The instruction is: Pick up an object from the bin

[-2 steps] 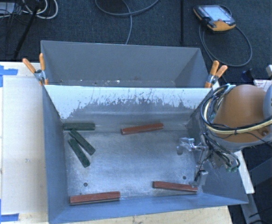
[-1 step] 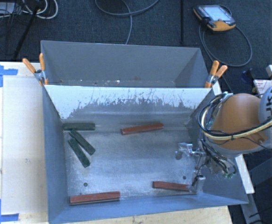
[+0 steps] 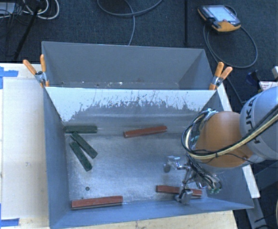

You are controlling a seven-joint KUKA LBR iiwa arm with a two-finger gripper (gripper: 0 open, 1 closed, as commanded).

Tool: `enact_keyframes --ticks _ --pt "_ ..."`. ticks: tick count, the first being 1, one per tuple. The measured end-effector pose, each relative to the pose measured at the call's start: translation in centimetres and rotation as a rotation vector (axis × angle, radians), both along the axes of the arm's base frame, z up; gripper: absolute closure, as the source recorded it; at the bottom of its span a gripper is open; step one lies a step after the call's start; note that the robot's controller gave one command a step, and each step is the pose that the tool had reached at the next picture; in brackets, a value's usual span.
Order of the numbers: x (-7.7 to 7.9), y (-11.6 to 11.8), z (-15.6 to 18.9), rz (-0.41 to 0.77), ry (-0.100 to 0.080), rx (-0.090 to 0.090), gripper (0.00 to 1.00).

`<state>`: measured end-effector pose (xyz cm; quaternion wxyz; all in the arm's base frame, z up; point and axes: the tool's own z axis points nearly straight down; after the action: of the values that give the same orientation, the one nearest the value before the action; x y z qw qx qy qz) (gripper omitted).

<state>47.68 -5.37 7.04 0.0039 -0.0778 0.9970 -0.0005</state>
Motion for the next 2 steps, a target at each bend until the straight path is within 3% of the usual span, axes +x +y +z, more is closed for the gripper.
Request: enact_keyframes --ticks 1,2 --pt "-0.74 -2.2 0.69 -0.107 0.008 0.001 1.0" --pt "-0.74 -2.19 0.69 -0.106 0.008 0.001 1.0"
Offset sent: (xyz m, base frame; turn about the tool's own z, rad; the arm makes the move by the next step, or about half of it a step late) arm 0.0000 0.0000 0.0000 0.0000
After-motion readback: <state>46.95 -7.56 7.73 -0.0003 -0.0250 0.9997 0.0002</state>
